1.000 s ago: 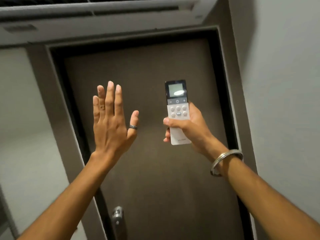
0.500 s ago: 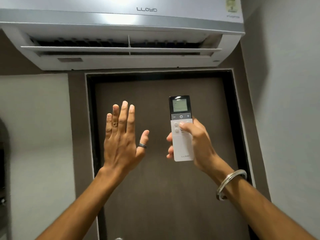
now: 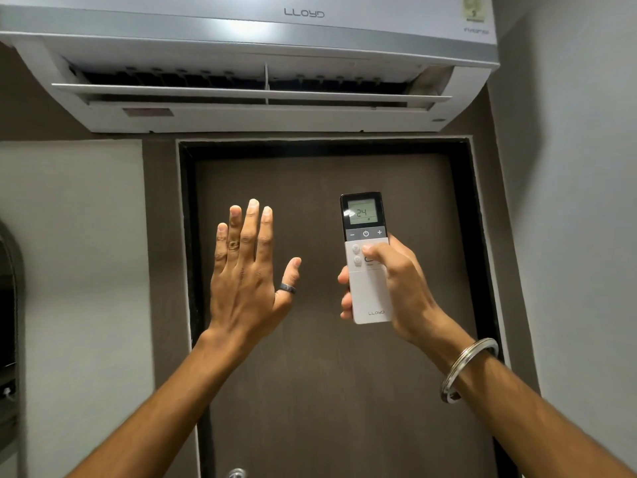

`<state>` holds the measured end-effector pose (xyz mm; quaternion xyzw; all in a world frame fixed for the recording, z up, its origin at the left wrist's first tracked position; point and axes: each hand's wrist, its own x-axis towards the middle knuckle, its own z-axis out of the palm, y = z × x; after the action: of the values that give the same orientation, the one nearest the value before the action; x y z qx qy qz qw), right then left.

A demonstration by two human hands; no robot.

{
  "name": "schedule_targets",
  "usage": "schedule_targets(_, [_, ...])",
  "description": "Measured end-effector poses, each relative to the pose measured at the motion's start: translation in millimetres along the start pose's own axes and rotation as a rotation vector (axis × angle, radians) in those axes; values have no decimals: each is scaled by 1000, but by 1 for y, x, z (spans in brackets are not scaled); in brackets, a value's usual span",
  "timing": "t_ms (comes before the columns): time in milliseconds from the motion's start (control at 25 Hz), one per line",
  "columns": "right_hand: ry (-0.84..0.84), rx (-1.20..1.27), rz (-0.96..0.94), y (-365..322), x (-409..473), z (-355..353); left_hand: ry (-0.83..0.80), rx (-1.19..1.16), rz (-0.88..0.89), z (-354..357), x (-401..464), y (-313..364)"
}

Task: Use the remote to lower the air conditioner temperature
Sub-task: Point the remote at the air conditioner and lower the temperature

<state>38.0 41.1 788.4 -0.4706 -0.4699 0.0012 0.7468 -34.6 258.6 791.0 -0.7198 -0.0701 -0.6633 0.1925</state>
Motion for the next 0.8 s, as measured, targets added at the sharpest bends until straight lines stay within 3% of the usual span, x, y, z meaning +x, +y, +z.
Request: schedule_targets(800, [34, -21, -43, 10, -7, -1, 10, 15, -28, 12, -8, -7])
